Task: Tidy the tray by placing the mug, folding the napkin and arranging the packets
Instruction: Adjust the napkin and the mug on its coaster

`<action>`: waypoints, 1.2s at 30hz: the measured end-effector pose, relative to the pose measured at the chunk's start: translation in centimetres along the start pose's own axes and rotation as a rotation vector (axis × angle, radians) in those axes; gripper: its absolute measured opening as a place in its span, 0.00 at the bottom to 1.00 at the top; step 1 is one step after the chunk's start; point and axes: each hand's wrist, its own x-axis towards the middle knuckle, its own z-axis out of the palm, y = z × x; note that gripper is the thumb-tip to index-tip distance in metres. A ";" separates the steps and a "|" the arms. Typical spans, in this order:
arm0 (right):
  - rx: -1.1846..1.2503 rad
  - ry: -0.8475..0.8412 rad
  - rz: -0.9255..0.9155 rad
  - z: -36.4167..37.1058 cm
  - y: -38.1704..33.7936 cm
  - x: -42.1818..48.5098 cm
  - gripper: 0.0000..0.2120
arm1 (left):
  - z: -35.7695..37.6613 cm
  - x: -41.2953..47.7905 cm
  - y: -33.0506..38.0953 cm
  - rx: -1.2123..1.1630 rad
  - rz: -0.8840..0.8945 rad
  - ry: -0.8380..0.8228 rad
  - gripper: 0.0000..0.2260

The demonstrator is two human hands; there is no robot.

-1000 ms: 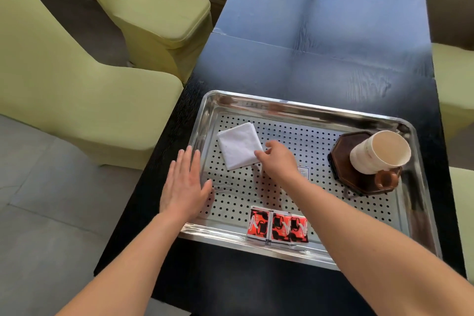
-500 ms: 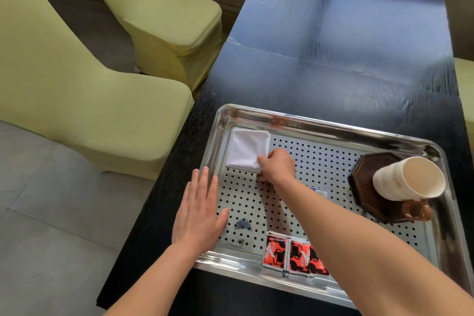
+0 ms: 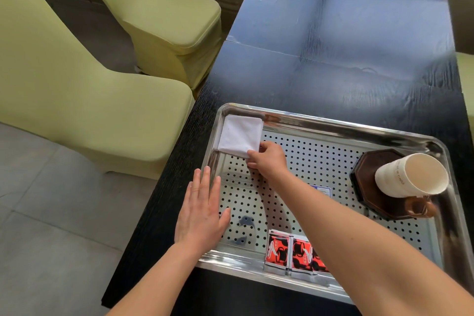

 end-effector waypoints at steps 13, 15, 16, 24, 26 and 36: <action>0.006 0.040 -0.028 -8.6 4.7 -6.7 0.16 | -3.6 -0.8 3.8 -0.023 0.047 0.021 0.32; 0.048 0.100 -0.019 -11.1 6.6 -8.8 0.14 | -3.6 -1.5 5.0 -0.057 0.064 0.022 0.31; 0.070 0.139 -0.006 -12.4 7.6 -9.9 0.12 | -3.4 -1.9 5.7 -0.084 0.071 0.024 0.30; 0.153 0.545 0.123 -22.7 14.4 -14.5 0.07 | -1.4 -4.6 9.6 -0.156 0.053 -0.075 0.30; 0.165 0.635 0.115 -24.6 14.5 -14.1 0.11 | -1.2 -5.0 10.1 -0.169 0.044 -0.079 0.29; -0.127 0.581 0.068 -27.8 11.9 -10.4 0.12 | -2.1 -5.9 10.5 -0.240 -0.064 -0.093 0.28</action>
